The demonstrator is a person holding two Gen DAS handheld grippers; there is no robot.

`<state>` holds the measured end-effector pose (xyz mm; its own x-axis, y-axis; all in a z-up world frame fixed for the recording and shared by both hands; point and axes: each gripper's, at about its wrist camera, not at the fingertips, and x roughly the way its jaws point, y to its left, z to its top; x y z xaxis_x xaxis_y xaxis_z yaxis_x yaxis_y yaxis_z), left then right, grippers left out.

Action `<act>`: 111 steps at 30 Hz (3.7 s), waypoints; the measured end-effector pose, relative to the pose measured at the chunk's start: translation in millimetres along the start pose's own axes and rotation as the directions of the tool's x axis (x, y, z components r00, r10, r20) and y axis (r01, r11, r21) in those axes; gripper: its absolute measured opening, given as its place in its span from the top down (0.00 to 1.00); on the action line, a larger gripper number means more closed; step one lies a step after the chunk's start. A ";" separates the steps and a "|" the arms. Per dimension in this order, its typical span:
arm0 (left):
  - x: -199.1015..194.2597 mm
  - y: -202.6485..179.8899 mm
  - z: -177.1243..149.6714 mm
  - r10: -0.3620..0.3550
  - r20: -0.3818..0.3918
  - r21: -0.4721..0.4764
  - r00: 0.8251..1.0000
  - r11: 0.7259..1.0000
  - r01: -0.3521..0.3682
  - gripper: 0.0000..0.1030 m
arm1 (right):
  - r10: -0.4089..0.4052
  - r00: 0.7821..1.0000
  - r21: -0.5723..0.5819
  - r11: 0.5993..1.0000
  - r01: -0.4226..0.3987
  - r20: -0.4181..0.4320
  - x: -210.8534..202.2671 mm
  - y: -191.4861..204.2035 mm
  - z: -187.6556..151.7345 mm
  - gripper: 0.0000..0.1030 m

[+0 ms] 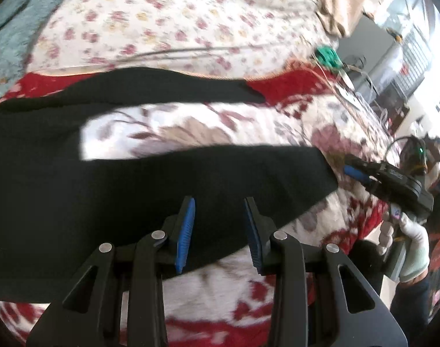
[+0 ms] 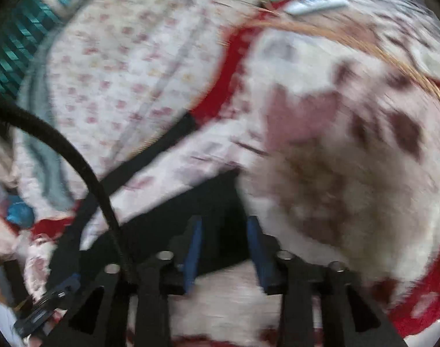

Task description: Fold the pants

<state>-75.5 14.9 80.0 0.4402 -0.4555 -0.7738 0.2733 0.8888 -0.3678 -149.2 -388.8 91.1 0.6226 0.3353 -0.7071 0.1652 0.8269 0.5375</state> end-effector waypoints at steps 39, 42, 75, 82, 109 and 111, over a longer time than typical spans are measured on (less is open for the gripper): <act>41.3 250.0 118.7 0.242 -0.020 -0.597 0.970 0.775 -0.205 0.92 | 0.253 0.965 0.290 0.931 -0.223 -0.070 241.6 24.9 104.9 0.95; 36.2 255.3 112.0 0.218 0.004 -0.600 0.976 0.781 -0.172 0.94 | 0.301 0.953 0.265 0.922 -0.283 -0.029 225.2 29.7 104.8 0.95; -77.9 146.2 -48.8 0.235 0.098 -0.442 0.967 0.881 -0.169 0.96 | 0.321 0.947 0.268 0.912 -0.310 0.001 72.5 -29.6 -24.4 0.91; -93.3 132.1 -47.7 0.211 0.138 -0.429 0.968 0.893 -0.134 0.96 | 0.337 0.940 0.167 0.925 -0.340 0.046 48.3 -15.8 -14.2 0.96; -172.0 176.1 -98.7 0.333 0.196 -0.555 0.923 0.813 -0.175 0.32 | 0.207 0.978 -0.141 0.968 -0.206 -0.012 4.7 35.7 -29.9 0.57; -179.1 189.4 -94.6 0.362 0.202 -0.581 0.910 0.792 -0.186 0.32 | 0.308 0.948 -0.218 0.923 -0.317 -0.076 13.8 72.5 -41.3 0.57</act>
<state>-183.5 269.5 100.1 0.6724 -0.1029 -0.7330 -0.3621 0.8179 -0.4471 -160.2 -305.6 101.3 0.5834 0.6068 -0.5400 -0.2114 0.7553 0.6203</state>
